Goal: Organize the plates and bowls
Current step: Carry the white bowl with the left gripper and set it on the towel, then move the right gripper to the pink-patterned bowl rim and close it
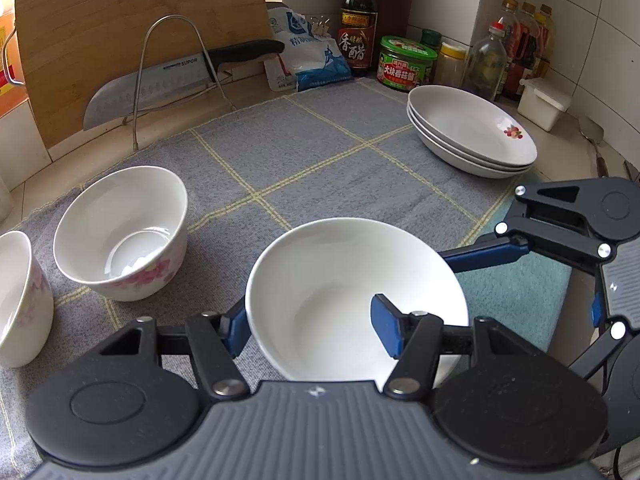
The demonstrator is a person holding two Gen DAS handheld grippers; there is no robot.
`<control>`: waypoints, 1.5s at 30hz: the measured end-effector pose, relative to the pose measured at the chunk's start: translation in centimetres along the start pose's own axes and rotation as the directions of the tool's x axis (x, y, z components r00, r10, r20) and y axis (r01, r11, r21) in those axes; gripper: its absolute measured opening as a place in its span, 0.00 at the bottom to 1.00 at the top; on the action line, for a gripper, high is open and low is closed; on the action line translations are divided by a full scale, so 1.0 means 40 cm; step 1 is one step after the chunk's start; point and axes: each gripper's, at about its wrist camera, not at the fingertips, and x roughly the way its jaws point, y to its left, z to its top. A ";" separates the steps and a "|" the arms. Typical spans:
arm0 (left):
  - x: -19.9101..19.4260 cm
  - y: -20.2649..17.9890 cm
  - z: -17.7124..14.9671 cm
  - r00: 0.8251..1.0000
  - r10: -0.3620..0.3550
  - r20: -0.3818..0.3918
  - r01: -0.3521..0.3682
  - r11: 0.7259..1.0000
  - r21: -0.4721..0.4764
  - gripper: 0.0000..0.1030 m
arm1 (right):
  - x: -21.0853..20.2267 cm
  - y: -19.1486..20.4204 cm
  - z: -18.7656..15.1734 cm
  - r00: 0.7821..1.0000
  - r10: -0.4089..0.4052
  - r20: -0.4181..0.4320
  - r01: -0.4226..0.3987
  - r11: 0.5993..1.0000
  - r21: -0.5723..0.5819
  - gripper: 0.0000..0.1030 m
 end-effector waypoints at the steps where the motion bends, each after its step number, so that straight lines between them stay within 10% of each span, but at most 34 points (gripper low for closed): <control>1: 0.003 -0.002 0.002 1.000 0.002 0.003 -0.002 1.000 -0.002 0.59 | 0.000 -0.002 -0.001 1.000 0.000 0.001 0.000 1.000 0.001 0.75; 10: 0.006 0.003 0.000 1.000 0.002 0.007 -0.002 1.000 -0.001 0.61 | 0.002 -0.001 0.000 1.000 0.004 0.001 -0.004 1.000 0.000 0.76; 15: -0.009 -0.007 -0.004 0.999 0.009 0.041 -0.010 1.000 0.013 0.86 | 0.003 0.005 0.001 1.000 0.016 0.003 -0.016 1.000 -0.008 0.83; 24: -0.080 0.000 -0.009 0.990 0.085 0.112 -0.086 0.996 0.001 0.93 | -0.028 -0.008 0.006 0.998 0.047 0.041 -0.048 0.999 0.017 0.96; 45: -0.120 0.096 -0.057 0.922 0.370 0.118 -0.337 0.913 -0.229 0.94 | -0.037 -0.076 0.058 0.995 0.075 0.068 -0.079 0.995 0.063 1.00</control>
